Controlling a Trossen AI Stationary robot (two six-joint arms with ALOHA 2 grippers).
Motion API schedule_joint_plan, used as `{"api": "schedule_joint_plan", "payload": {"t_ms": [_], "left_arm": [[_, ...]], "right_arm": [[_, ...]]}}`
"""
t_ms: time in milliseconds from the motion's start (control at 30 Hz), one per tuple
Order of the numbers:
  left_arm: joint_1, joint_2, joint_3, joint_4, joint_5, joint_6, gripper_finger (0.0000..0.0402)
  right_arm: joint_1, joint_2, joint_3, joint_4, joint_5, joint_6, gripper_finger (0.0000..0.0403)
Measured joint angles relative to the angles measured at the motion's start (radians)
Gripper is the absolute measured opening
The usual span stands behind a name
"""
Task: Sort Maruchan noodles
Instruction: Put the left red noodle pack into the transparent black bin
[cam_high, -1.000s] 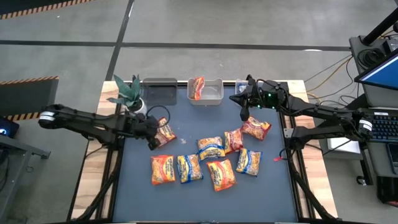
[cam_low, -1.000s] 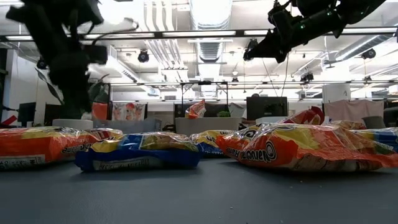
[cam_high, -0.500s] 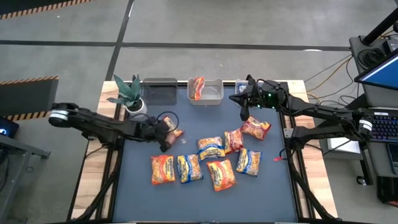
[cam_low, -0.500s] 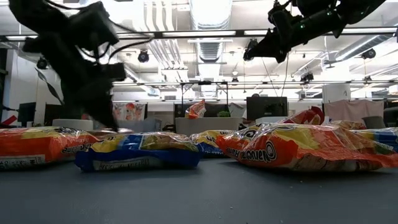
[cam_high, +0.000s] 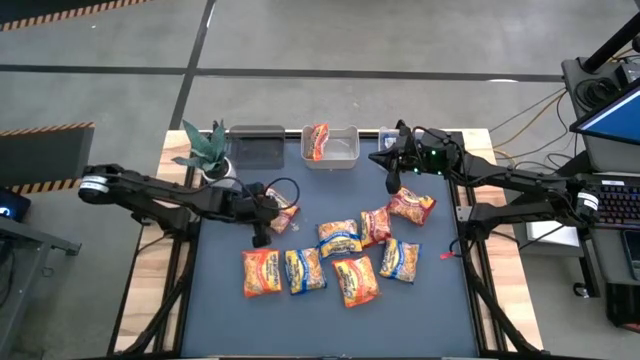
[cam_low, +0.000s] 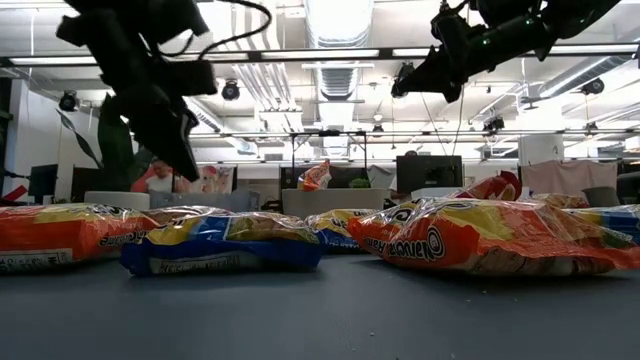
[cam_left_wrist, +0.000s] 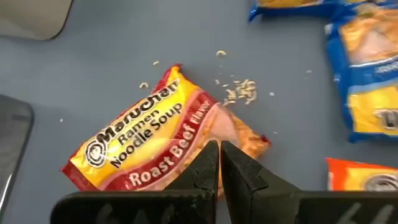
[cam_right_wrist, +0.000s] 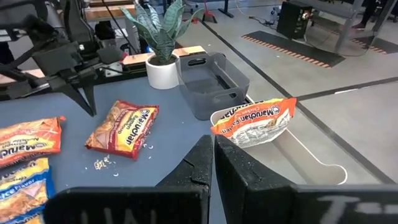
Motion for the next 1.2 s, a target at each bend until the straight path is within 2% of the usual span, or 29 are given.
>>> {"api": "schedule_joint_plan", "payload": {"t_ms": [200, 300, 433, 633, 767, 933, 1100, 1200], "left_arm": [[0.000, -0.125, -0.090, 0.004, -0.005, -0.029, 0.0000], [0.000, -0.171, -0.139, 0.011, -0.083, -0.067, 0.0000], [0.001, -0.180, -0.169, 0.011, -0.182, -0.148, 0.0000], [0.001, -0.142, -0.192, 0.048, -0.186, -0.173, 0.0023], [0.002, -0.097, -0.251, 0.152, -0.186, -0.174, 0.0044], [0.002, -0.030, -0.283, 0.346, -0.185, -0.181, 0.0062], [0.002, 0.085, -0.296, 0.575, -0.185, -0.173, 0.0065], [0.003, 0.147, -0.278, 0.690, -0.137, -0.142, 0.0058]], "right_arm": [[0.000, 0.000, 0.000, 0.000, 0.000, 0.073, 0.0009], [0.001, 0.000, 0.000, 0.008, -0.001, 0.131, 0.0009], [0.015, 0.000, 0.000, 0.024, 0.002, 0.169, 0.0009], [0.058, 0.000, 0.000, 0.023, 0.031, 0.176, 0.0009], [0.097, 0.000, -0.007, 0.023, 0.032, 0.176, 0.0009], [0.135, 0.000, -0.017, 0.023, 0.084, 0.202, 0.0009], [0.156, 0.000, -0.020, 0.023, 0.100, 0.219, 0.0009], [0.159, 0.000, -0.020, 0.035, 0.101, 0.243, 0.0009]]}}
